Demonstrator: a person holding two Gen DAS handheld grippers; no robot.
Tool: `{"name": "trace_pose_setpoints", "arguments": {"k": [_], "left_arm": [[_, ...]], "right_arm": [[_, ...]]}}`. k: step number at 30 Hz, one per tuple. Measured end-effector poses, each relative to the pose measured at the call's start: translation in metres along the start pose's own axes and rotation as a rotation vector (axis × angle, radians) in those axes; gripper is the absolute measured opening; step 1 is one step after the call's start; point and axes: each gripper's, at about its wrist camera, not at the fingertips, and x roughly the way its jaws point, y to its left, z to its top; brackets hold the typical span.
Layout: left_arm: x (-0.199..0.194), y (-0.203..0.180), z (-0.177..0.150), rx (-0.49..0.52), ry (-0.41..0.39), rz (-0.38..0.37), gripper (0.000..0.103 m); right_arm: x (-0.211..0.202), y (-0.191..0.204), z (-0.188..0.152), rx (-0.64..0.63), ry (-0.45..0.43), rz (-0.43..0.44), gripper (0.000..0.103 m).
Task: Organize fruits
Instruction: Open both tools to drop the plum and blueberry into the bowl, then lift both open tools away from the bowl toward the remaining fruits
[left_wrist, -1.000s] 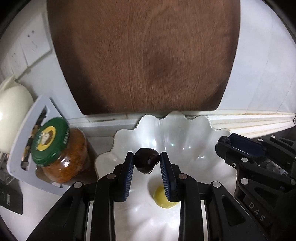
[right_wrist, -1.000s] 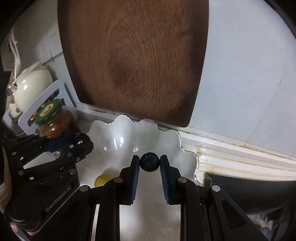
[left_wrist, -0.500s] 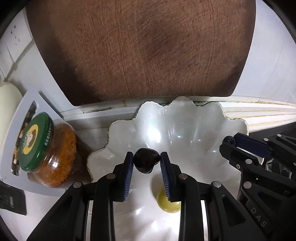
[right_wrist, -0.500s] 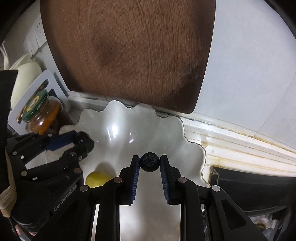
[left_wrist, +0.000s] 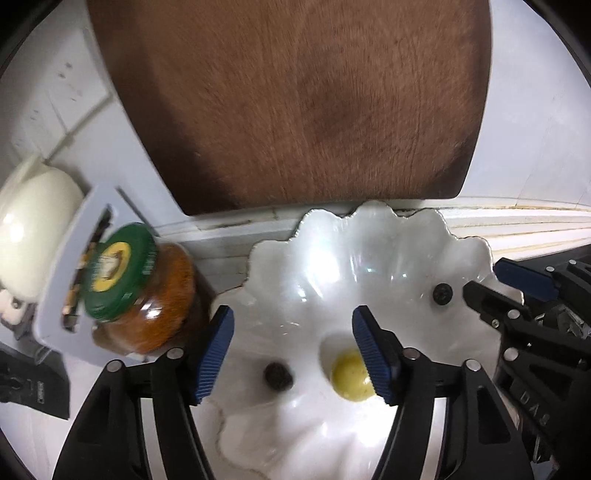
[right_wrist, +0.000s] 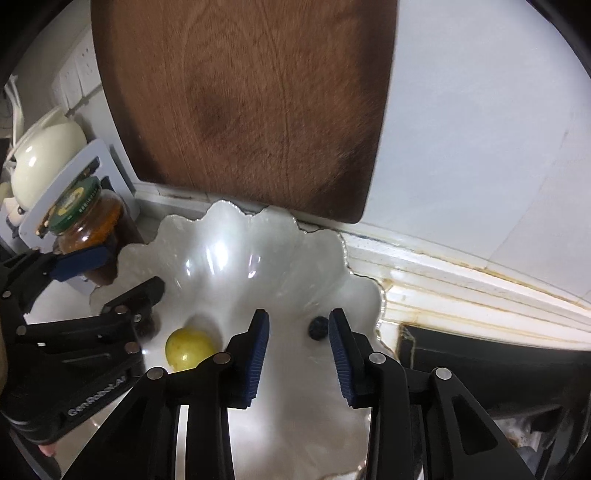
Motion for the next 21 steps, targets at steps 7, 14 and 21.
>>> {"name": "trace_pose_setpoints", "arguments": {"k": [7, 14, 21], "left_arm": [[-0.045, 0.006, -0.014, -0.011, -0.092, 0.041, 0.079], [-0.093, 0.011, -0.032, -0.043, -0.169, 0.042, 0.082], [-0.134, 0.016, -0.053, -0.045, -0.262, 0.056, 0.085]], "right_arm": [[-0.044, -0.001, -0.012, -0.017, -0.103, -0.021, 0.035], [-0.091, 0.004, -0.029, -0.024, -0.198, -0.001, 0.035], [-0.125, 0.011, -0.047, -0.025, -0.259, 0.009, 0.035]]}}
